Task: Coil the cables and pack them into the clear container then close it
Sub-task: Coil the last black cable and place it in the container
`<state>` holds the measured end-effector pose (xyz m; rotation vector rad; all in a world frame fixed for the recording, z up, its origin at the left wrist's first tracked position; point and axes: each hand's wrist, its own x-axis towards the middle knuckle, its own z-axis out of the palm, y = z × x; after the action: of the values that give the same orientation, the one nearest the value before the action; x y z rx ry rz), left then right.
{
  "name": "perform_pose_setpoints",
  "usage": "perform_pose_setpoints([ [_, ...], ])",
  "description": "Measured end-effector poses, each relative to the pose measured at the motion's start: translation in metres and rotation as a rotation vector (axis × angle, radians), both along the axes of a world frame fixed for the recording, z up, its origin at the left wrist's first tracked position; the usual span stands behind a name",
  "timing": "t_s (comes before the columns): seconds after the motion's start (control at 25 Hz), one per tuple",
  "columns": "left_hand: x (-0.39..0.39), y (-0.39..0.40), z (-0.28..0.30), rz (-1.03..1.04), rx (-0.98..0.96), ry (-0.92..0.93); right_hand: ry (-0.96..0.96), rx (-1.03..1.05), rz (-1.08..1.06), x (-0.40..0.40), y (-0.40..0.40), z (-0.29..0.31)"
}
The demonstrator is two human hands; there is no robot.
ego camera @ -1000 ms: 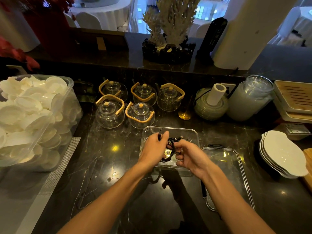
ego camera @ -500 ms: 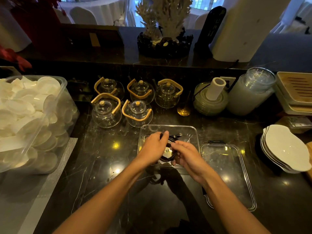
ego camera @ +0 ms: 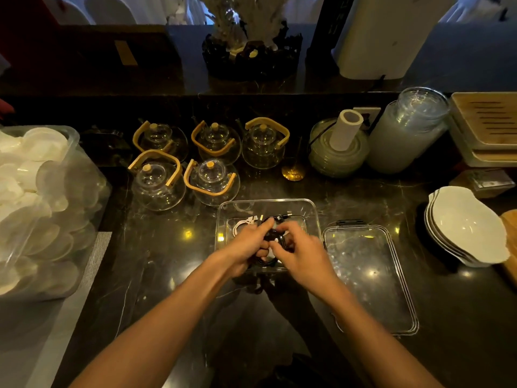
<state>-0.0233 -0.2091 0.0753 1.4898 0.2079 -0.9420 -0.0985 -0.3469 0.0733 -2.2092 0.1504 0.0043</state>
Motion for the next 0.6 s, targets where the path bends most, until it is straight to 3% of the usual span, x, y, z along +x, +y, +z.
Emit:
perform_pose_setpoints([
  [0.12,-0.003,-0.006,-0.010,-0.113,0.130,-0.087,0.023,-0.292,0.135,0.002,-0.004,-0.006],
  [0.32,-0.004,-0.007,-0.017,-0.131,0.045,0.018,0.102,-0.270,0.102,0.006,-0.007,-0.018],
  [0.44,-0.004,-0.002,-0.017,-0.178,-0.013,0.029,0.130,0.070,-0.106,0.007,-0.005,-0.024],
  [0.56,0.000,-0.003,-0.017,-0.204,-0.080,0.016,0.355,0.671,-0.299,0.011,-0.003,-0.019],
  [0.6,0.002,-0.003,-0.016,-0.209,-0.105,0.016,0.425,0.754,-0.293,0.012,-0.005,-0.017],
])
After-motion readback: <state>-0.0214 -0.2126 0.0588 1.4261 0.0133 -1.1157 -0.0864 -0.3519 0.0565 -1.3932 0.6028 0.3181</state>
